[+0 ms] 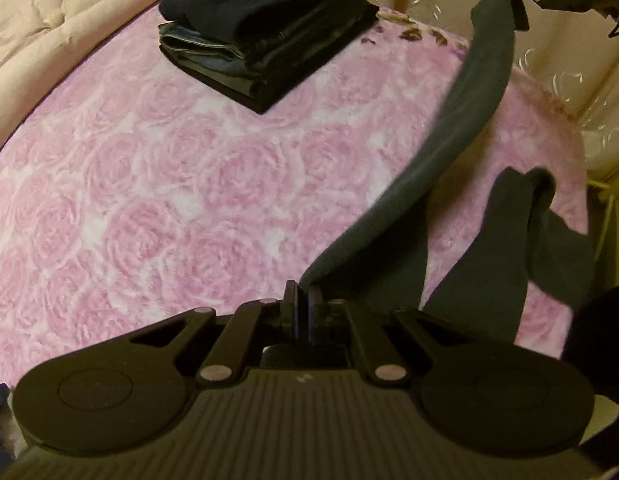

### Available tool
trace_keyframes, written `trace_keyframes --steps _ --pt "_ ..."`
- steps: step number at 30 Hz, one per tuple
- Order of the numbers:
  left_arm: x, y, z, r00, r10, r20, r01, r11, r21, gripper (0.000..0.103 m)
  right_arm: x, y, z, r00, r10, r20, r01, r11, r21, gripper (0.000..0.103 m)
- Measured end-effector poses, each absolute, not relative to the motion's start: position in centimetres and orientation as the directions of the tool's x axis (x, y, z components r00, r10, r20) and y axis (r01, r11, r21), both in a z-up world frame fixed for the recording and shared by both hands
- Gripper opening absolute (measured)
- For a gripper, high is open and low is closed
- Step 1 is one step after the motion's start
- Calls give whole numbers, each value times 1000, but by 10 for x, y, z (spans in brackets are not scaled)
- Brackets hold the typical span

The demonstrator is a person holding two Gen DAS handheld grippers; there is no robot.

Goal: Fold clothes

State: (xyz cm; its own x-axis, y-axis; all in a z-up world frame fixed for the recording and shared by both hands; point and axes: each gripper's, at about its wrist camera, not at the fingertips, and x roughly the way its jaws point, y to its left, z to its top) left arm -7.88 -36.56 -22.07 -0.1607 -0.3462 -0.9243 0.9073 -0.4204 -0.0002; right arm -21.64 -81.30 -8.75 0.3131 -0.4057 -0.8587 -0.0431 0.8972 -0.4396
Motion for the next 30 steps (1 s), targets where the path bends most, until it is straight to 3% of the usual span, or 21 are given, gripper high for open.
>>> trace_keyframes --steps 2,3,5,9,12,16,20,24,27,30 --pt "-70 -391 -234 -115 -337 -935 938 -347 10 13 -190 -832 -114 267 -393 -880 -33 909 -416 10" --pt "-66 -404 -245 -74 -335 -939 955 -295 30 15 -175 -844 -131 262 -391 -882 -7 913 -407 39" --pt "-58 -429 -272 38 -318 -947 982 -162 93 16 -150 -859 -161 244 -405 -881 23 911 -413 63" --pt "-49 -437 -290 105 -307 -946 993 -20 117 18 -144 -854 -172 300 -348 -888 87 937 -338 63" --pt "-57 -405 -282 82 -320 -944 995 -28 96 30 -171 -831 -174 312 -281 -907 126 959 -254 63" --pt "-80 -347 -275 40 -298 -954 995 -80 67 30 -241 -786 -179 301 -128 -945 271 961 -44 63" --pt "-122 -297 -280 -51 -293 -955 964 -264 30 31 -311 -708 -188 285 4 -958 353 929 109 63" --pt "-157 -267 -294 -138 -268 -954 913 -408 -17 33 -358 -619 -200 245 75 -967 369 915 165 63" --pt "-174 -248 -304 -139 -266 -954 865 -502 14 33 -380 -571 -215 220 89 -971 416 892 176 63" --pt "-174 -226 -299 -164 -279 -946 843 -537 13 34 -386 -545 -229 213 23 -977 459 880 121 63"
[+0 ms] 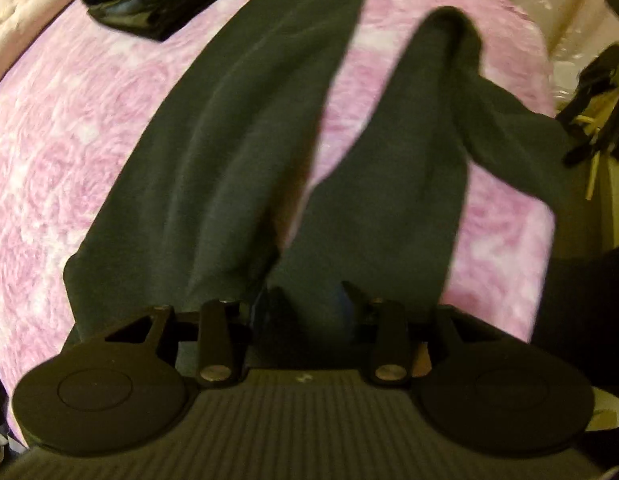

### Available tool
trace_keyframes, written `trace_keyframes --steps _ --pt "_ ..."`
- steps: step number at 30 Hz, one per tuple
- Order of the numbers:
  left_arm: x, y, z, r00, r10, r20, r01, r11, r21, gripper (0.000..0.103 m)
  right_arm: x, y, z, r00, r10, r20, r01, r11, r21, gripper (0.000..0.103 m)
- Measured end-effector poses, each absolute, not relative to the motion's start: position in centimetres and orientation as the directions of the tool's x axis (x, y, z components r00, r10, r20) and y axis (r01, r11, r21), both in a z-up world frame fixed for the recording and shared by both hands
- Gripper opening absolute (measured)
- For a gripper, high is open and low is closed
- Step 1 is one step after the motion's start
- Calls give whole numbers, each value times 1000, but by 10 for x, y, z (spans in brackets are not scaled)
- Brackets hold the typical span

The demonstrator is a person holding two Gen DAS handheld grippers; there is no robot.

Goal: Fold clothes

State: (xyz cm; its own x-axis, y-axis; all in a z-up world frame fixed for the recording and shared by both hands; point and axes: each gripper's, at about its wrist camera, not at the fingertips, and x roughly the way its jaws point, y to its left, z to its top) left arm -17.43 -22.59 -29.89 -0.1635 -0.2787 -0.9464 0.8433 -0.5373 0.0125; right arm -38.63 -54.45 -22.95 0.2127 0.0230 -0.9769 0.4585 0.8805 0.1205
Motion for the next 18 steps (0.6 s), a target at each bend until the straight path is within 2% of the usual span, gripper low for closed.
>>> trace_keyframes --steps 3,5,7,9,14,18 --pt "-169 -205 -296 -165 -278 -946 831 -556 18 35 -389 -537 -241 220 -21 -975 539 836 104 60" --pt "-166 -193 -294 -157 -280 -947 823 -568 32 35 -391 -539 -240 229 -4 -974 591 795 135 40" --pt "-166 -185 -289 -162 -291 -943 812 -582 41 35 -397 -545 -229 248 -8 -969 634 757 157 29" --pt "-172 -180 -281 -184 -314 -931 790 -611 50 35 -404 -553 -215 272 -15 -962 679 712 181 9" --pt "-213 -176 -263 -280 -362 -889 703 -708 67 35 -408 -593 -189 350 -13 -937 722 641 261 4" --pt "-246 -184 -267 -294 -368 -882 706 -706 60 35 -389 -602 -177 345 -44 -937 629 752 196 5"
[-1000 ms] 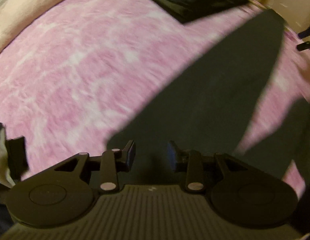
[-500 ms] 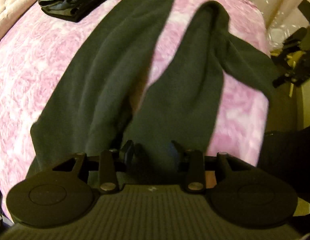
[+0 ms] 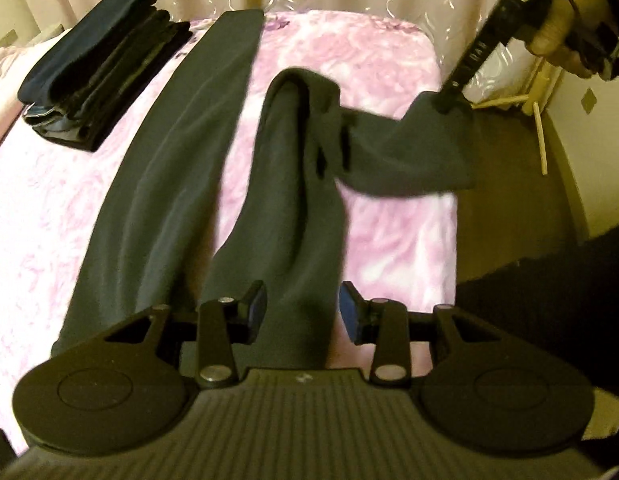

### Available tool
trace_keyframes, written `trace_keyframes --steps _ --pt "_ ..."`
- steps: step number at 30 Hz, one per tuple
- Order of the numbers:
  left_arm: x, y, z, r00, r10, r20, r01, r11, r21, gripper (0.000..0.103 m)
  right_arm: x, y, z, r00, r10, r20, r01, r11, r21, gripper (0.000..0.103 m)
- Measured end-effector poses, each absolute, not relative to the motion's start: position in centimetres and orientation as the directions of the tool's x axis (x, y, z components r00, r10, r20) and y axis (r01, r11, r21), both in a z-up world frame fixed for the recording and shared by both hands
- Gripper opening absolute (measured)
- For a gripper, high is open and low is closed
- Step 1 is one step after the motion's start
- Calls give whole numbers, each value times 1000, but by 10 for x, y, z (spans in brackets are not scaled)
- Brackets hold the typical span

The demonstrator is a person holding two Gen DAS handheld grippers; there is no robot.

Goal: Fold clothes

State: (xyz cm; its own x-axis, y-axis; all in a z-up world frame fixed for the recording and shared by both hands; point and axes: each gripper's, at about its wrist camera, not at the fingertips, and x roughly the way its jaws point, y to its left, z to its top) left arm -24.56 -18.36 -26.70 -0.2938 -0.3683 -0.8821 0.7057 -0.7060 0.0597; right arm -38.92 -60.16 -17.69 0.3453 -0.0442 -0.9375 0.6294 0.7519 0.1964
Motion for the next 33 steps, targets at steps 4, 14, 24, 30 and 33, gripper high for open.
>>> trace_keyframes --steps 4,14,24,30,33 --pt "-261 -195 -278 -227 -381 -896 741 -665 95 35 -380 -564 -179 336 -156 -929 451 893 13 80" --pt "-224 -199 -277 -132 -381 -915 814 -569 120 35 -376 -450 -225 426 -143 -893 141 986 -91 62" --pt "-203 -179 -279 -98 -371 -923 789 -594 155 35 -386 -515 -202 308 -239 -921 321 937 -136 4" --pt "-192 -186 -247 -155 -420 -894 857 -507 90 40 -404 -624 -77 240 -422 -874 506 823 -258 5" --pt "-191 -202 -245 -136 -435 -890 898 -434 75 40 -379 -688 -62 257 -470 -844 500 812 -300 5"
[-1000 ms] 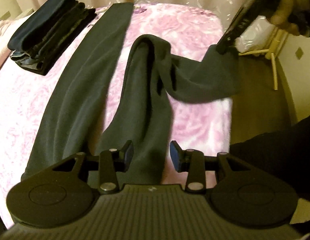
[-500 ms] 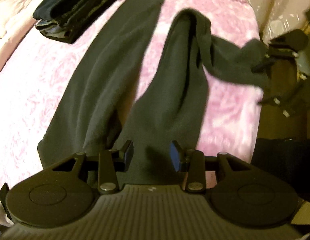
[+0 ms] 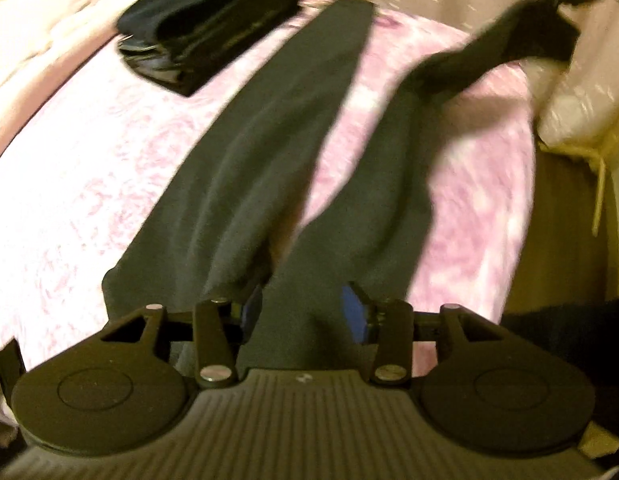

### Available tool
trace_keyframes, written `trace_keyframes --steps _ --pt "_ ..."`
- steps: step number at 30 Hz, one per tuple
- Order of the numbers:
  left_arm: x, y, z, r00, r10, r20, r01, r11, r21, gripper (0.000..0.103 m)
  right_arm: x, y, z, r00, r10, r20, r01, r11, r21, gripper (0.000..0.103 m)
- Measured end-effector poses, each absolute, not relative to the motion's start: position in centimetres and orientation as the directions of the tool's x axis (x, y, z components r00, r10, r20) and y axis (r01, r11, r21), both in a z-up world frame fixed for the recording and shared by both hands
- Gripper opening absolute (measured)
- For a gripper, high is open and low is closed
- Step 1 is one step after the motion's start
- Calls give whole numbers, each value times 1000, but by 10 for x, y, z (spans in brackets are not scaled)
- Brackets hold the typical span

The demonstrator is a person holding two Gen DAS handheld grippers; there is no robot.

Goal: Fold clothes

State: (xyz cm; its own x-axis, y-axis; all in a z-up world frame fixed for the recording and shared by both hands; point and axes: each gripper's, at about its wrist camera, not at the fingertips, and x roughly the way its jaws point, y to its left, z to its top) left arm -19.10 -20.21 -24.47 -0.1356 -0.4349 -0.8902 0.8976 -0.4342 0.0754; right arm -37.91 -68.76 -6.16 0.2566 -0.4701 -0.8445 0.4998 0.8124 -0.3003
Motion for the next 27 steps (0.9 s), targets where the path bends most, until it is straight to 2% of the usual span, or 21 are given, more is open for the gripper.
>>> trace_keyframes --steps 2,4,5,6,8,10,16,20,24,25,26,27 --pt "-194 -216 -247 -112 -440 -891 915 -395 80 40 -350 -725 -84 281 -479 -832 458 829 -322 8" --pt "-200 -230 -251 -91 -439 -894 923 -374 89 40 -321 -759 -120 277 -487 -828 394 844 -364 47" --pt "-204 -237 -252 -83 -439 -895 927 -364 93 40 -309 -772 -142 257 -495 -830 345 849 -400 81" --pt "-209 -244 -254 -74 -437 -897 929 -357 97 40 -298 -780 -163 244 -499 -831 291 855 -429 83" --pt "-220 -254 -258 -62 -428 -902 929 -355 105 40 -290 -792 -186 241 -478 -845 247 872 -423 83" --pt "-234 -263 -261 -61 -423 -904 927 -360 106 41 -300 -800 -192 256 -445 -858 299 881 -368 83" --pt "-271 -294 -281 -100 -381 -919 906 -417 74 42 -376 -822 -202 268 -293 -918 629 775 -64 83" --pt "-286 -316 -307 -81 -331 -940 885 -457 85 42 -410 -841 -221 362 -265 -894 756 645 115 83" --pt "-283 -320 -319 -58 -298 -953 874 -476 96 42 -409 -859 -242 449 -255 -856 803 536 262 43" --pt "-281 -319 -320 -52 -290 -956 872 -480 99 42 -409 -863 -243 455 -262 -851 819 499 284 28" --pt "-279 -317 -321 -44 -282 -958 870 -482 102 42 -411 -868 -243 464 -251 -850 828 462 316 9" --pt "-276 -315 -319 -36 -276 -961 871 -479 105 42 -413 -871 -239 466 -241 -851 832 447 329 8"
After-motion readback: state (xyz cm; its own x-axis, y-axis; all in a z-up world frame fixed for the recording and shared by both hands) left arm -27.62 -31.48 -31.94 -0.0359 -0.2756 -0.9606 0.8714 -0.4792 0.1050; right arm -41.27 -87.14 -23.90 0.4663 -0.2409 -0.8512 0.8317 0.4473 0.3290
